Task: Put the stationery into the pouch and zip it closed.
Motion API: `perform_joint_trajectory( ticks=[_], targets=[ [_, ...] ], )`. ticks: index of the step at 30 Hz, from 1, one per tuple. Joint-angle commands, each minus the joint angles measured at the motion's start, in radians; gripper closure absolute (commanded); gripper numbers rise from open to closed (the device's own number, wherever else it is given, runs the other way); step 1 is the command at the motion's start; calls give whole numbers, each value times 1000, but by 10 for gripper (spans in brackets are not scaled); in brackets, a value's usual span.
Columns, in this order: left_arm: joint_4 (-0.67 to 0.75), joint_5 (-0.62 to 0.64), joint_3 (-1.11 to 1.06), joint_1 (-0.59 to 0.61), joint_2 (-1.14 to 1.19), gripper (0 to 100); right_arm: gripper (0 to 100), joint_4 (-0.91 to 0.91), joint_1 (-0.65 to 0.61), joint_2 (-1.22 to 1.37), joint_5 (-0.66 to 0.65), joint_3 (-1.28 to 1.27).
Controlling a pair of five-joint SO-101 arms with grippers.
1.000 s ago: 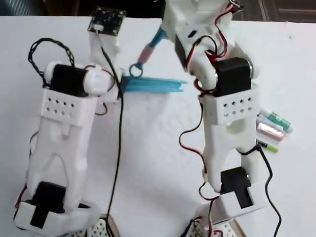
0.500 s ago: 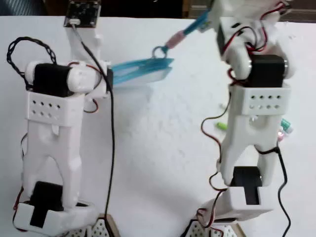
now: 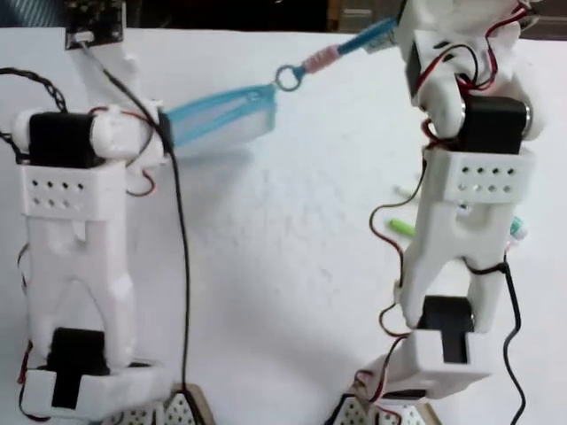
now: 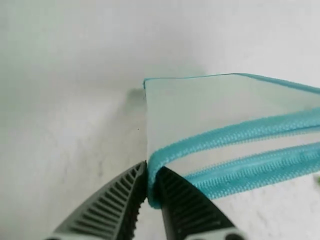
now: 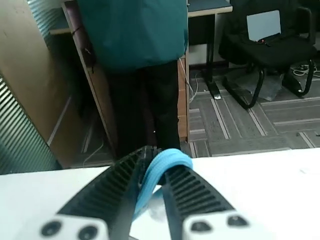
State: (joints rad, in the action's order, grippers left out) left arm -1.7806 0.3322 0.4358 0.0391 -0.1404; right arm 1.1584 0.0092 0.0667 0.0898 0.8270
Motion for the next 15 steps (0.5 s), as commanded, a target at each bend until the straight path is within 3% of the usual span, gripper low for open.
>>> perform_joint_trajectory(
  ticks=[1,15],
  targets=[
    [-8,9,23,38,-10,980,981,13,38,-1,-11,34],
    [-8,9,23,50,-12,980,981,33,76,5,-18,35]
  ],
)
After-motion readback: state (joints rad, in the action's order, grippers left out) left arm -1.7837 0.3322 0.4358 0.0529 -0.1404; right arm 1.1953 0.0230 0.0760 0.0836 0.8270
